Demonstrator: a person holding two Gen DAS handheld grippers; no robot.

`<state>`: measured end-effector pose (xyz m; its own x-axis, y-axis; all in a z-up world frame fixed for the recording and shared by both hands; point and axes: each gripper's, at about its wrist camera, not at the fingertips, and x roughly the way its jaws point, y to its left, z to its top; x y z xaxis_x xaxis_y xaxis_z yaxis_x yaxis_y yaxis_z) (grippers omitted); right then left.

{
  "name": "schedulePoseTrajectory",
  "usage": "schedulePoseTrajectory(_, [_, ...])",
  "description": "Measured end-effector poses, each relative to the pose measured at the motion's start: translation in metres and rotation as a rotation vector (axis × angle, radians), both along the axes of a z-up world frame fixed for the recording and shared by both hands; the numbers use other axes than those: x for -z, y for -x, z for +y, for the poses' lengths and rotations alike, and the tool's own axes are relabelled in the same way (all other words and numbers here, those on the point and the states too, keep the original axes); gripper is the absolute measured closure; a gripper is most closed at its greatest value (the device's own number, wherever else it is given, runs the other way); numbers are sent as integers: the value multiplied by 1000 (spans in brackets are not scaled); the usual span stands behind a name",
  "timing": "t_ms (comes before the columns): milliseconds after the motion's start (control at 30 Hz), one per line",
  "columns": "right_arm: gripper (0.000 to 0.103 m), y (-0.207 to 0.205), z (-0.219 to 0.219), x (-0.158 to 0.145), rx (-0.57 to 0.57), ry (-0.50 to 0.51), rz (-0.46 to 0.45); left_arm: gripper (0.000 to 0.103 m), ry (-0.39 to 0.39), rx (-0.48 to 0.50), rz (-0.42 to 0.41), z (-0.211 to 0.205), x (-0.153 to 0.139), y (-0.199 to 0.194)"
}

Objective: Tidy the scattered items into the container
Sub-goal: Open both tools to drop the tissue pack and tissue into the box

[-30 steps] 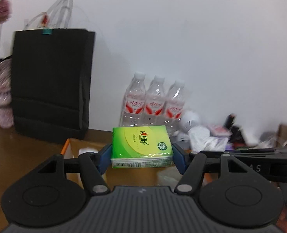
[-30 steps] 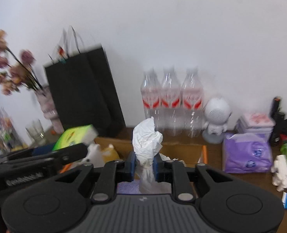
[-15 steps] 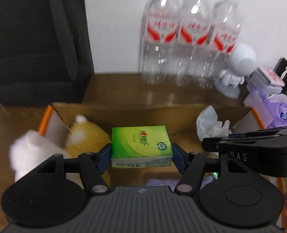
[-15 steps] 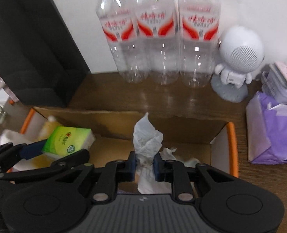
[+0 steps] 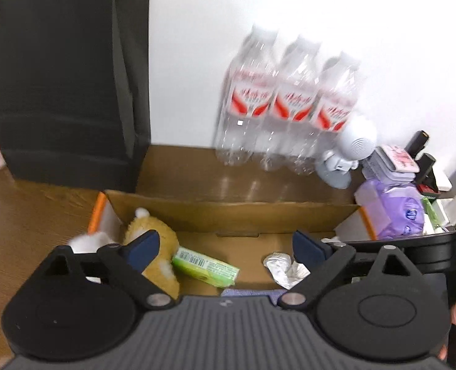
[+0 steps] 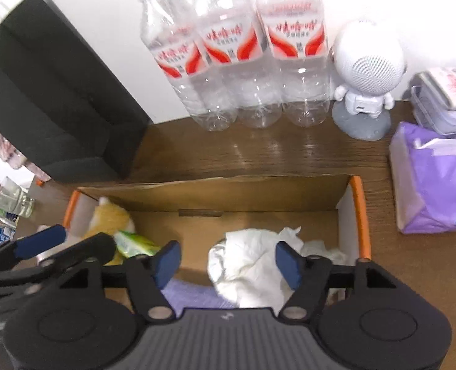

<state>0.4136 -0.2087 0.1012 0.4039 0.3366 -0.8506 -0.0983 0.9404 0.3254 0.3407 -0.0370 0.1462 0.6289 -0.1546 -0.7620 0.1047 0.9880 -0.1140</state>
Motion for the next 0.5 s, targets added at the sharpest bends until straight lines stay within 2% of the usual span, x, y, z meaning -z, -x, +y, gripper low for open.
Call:
schedulePoseTrajectory(100, [31, 16, 1, -26, 15, 27, -6, 0, -43, -7, 2, -2, -28, 14])
schedulePoseTrajectory(167, [28, 28, 1, -45, 25, 57, -3, 0, -63, -6, 28, -1, -44, 25])
schedulePoseTrajectory(233, [16, 41, -3, -64, 31, 80, -4, 0, -93, 2, 40, 1, -58, 37])
schedulePoseTrajectory(333, [15, 67, -7, -94, 43, 106, -24, 0, -144, -14, 33, 2, -78, 55])
schedulePoseTrajectory(500, [14, 106, -10, -131, 40, 132, -6, 0, -83, -34, 78, 13, -109, 85])
